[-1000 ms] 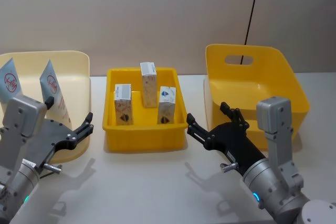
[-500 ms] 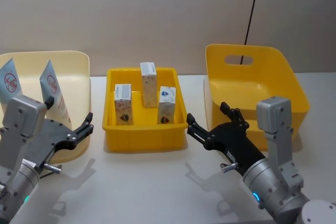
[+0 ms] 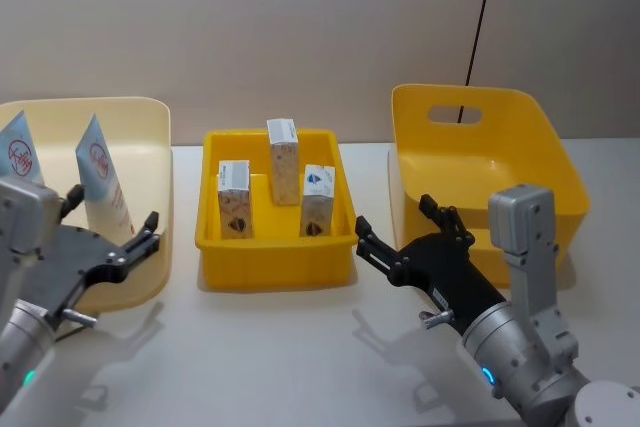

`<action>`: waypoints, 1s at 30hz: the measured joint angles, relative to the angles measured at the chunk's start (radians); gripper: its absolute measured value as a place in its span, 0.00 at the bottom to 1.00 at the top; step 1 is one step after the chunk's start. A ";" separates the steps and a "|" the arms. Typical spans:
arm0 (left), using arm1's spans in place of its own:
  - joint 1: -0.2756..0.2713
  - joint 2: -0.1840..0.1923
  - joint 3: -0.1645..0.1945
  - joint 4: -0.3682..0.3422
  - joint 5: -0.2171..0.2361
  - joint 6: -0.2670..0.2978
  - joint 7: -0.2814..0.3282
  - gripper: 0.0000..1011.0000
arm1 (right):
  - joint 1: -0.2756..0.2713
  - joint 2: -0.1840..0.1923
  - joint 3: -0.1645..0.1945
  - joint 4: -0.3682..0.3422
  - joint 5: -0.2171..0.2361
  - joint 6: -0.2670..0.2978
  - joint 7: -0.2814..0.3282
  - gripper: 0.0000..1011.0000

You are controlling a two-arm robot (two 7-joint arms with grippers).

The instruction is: Bimanual collaborative sorting of washing and personal care products

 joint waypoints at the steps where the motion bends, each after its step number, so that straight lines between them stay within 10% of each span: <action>1: 0.001 0.001 -0.005 -0.001 -0.008 0.003 -0.003 0.99 | 0.000 0.000 0.000 0.000 0.000 0.000 0.000 0.99; 30: -0.031 -0.048 -0.118 0.101 -0.199 0.053 -0.120 0.99 | 0.000 0.000 0.000 0.000 0.000 0.000 0.000 0.99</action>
